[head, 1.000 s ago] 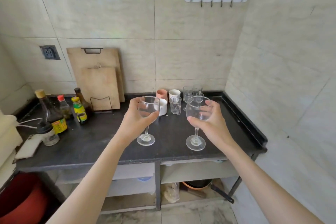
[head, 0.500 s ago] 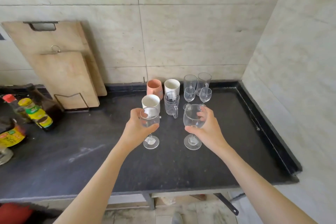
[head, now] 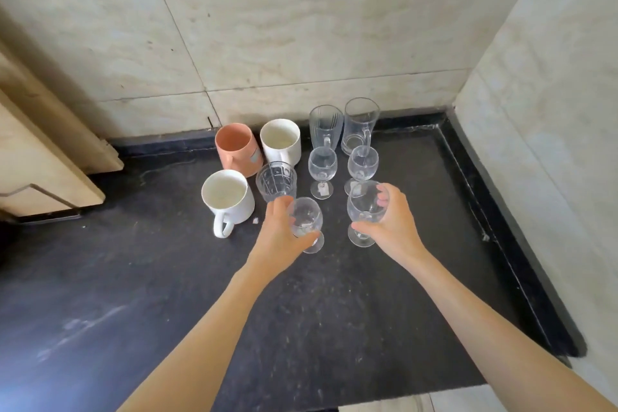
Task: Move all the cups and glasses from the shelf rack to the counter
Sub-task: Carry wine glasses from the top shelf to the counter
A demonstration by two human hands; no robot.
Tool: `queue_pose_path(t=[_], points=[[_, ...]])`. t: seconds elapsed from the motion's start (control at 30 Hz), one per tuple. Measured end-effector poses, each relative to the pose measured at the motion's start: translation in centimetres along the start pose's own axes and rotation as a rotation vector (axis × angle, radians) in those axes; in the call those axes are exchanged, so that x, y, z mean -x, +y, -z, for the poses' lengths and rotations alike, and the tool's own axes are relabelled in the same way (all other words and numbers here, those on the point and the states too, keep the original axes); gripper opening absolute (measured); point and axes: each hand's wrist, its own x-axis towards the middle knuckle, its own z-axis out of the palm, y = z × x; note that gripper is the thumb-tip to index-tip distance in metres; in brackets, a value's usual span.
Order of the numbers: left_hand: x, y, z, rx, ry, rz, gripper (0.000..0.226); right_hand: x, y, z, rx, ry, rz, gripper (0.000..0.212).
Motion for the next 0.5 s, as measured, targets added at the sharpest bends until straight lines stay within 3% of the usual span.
queue_pose_path(t=[0.5], points=[[-6.1, -1.5, -3.9, -0.057, -0.043, 0.002, 0.061, -4.3, 3.0, -0.2, 0.011, -0.007, 0.003, 0.072]])
